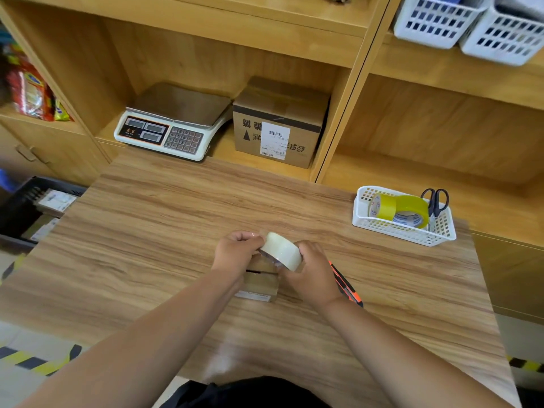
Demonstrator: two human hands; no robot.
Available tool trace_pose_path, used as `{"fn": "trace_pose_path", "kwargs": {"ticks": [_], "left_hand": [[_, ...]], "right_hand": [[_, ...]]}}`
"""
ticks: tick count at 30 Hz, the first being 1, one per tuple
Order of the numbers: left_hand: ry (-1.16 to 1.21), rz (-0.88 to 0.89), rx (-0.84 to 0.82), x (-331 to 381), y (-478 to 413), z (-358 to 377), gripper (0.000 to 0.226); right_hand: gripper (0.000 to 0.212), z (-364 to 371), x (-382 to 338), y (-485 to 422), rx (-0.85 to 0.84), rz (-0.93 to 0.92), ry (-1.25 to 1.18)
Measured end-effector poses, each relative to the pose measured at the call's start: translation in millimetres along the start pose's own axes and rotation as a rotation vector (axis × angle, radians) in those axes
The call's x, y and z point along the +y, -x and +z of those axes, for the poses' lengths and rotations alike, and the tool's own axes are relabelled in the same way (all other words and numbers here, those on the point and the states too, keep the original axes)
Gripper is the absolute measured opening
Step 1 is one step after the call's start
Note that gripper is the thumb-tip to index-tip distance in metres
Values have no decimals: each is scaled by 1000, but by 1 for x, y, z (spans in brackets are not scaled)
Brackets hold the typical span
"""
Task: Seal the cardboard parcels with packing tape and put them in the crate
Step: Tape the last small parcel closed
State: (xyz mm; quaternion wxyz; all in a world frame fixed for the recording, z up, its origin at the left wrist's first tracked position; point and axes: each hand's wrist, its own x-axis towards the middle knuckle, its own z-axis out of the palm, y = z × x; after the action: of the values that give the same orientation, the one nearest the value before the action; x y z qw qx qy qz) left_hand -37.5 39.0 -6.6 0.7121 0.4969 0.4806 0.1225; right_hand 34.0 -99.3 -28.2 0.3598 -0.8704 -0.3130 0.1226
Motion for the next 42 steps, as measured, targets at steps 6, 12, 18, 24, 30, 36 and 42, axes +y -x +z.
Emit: {"fn": "trace_pose_path", "kwargs": {"ticks": [6, 12, 18, 24, 30, 36, 42], "left_hand": [[-89, -50, 10, 6, 4, -28, 13], [-131, -100, 10, -2, 4, -45, 9], [-220, -83, 59, -12, -3, -57, 15], [-436, -18, 81, -25, -14, -71, 9], [-354, -57, 87, -27, -21, -73, 13], [-17, -199, 119, -23, -24, -84, 16], [25, -188, 98, -23, -23, -97, 24]], "right_hand": [[28, -5, -19, -10, -91, 84, -93], [44, -4, -39, -6, -193, 22, -9], [45, 8, -37, -16, -275, -166, 255], [55, 19, -45, -20, -326, -334, 496], [62, 18, -51, -24, -398, -368, 614], [59, 26, -69, -29, -437, -358, 830], [58, 21, -84, -34, -513, -352, 946]]}}
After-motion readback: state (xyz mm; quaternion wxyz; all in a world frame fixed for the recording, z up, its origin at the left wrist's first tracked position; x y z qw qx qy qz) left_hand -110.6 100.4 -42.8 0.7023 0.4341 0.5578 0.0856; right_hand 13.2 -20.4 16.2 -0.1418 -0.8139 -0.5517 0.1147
